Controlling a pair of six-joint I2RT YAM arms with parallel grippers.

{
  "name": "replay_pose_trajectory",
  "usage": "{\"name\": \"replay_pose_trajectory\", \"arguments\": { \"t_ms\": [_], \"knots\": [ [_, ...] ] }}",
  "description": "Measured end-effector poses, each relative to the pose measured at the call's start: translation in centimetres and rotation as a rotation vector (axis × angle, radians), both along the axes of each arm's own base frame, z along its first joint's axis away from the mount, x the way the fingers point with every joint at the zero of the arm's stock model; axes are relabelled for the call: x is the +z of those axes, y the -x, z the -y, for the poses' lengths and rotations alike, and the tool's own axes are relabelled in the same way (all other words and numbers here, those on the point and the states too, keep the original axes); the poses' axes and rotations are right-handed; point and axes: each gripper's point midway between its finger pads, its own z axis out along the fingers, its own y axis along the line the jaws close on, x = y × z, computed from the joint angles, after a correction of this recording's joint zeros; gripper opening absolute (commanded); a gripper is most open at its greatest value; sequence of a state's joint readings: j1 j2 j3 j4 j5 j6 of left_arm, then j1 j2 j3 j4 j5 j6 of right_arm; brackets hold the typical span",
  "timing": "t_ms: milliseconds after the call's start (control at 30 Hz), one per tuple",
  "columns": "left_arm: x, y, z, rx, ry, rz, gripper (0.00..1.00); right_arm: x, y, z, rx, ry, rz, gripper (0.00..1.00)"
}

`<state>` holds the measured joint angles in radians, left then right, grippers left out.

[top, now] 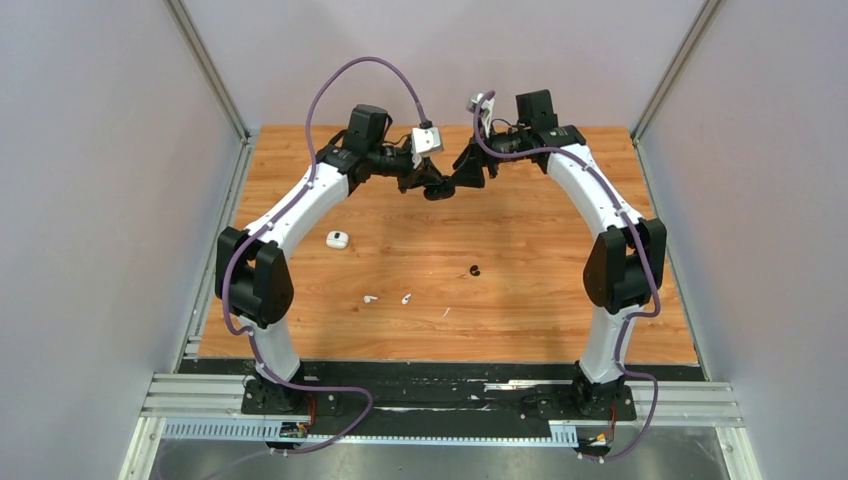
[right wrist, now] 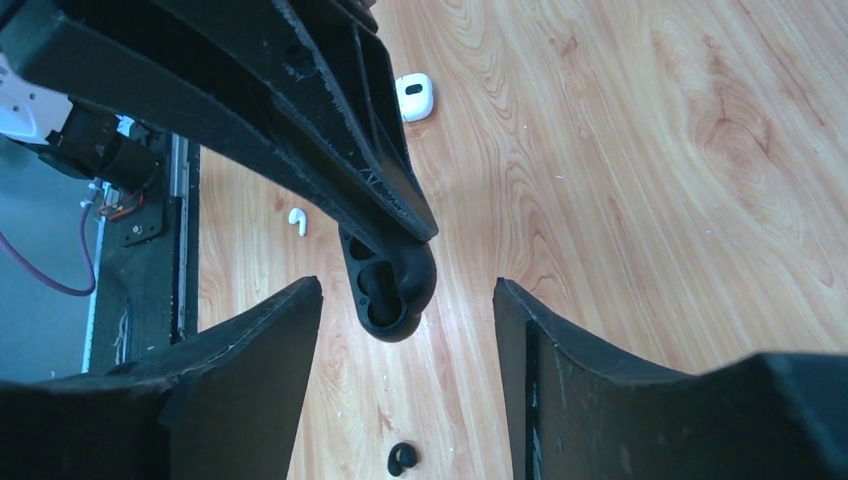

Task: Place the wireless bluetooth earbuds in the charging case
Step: Adjust the charging case.

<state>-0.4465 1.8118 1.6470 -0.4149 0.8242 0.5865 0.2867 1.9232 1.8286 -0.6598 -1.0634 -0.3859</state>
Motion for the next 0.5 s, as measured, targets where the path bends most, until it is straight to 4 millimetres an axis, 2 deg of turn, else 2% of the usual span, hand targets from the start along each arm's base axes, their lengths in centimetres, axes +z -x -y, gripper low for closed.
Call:
{"name": "replay_pose_trajectory", "arguments": {
  "t_ms": [300,500],
  "knots": [
    [-0.3,0.3,0.1,-0.013,0.002,-0.01,0.0,-1.5,-0.9,-0.5,-0.017,-0.011,-0.07,0.46],
    [-0.2,0.3,0.1,-0.017,0.006,-0.007,0.0,-1.6,-0.9,-0.6,-0.013,-0.018,-0.079,0.33]
  ]
}}
